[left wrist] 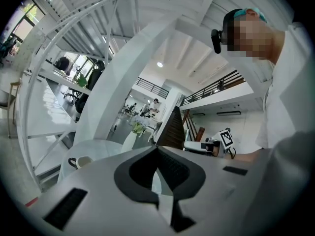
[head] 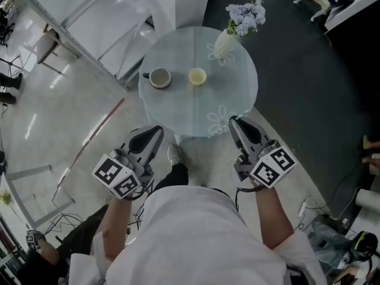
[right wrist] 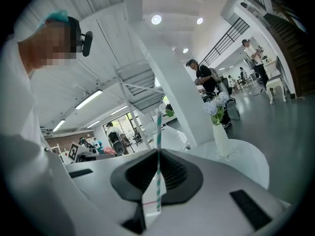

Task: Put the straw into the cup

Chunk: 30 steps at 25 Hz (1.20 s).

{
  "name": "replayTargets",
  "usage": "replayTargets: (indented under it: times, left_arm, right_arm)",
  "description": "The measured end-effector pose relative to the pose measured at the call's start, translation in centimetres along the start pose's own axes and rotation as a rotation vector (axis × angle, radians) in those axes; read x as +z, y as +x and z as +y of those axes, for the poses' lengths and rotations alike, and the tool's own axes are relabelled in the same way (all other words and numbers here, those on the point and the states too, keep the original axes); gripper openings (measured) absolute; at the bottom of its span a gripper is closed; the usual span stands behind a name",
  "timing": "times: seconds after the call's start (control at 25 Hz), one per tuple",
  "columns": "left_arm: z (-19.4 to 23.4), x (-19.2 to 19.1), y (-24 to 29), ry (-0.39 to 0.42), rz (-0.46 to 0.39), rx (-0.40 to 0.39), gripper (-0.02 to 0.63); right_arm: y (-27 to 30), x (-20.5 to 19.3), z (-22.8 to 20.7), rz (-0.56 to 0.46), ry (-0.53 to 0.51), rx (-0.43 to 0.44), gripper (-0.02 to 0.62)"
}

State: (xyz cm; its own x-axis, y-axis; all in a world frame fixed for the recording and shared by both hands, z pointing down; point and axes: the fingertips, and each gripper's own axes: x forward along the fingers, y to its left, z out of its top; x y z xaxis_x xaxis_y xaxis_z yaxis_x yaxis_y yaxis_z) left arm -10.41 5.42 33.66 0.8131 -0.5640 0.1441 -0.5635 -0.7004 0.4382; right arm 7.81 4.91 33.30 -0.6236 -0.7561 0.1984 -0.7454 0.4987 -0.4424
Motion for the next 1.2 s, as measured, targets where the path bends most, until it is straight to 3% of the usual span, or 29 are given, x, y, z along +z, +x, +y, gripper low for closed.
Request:
replayTargets:
  times: [0.56, 1.2]
  left_arm:
    - [6.5, 3.2, 1.4, -0.004, 0.018, -0.067, 0.021]
    - [9.6, 2.9, 3.6, -0.036, 0.035, -0.041, 0.021]
  right_arm:
    - [6.9, 1.6, 0.0, 0.003, -0.015, -0.055, 0.032]
    - [10.8, 1.4, -3.2, 0.048, -0.010, -0.055, 0.032]
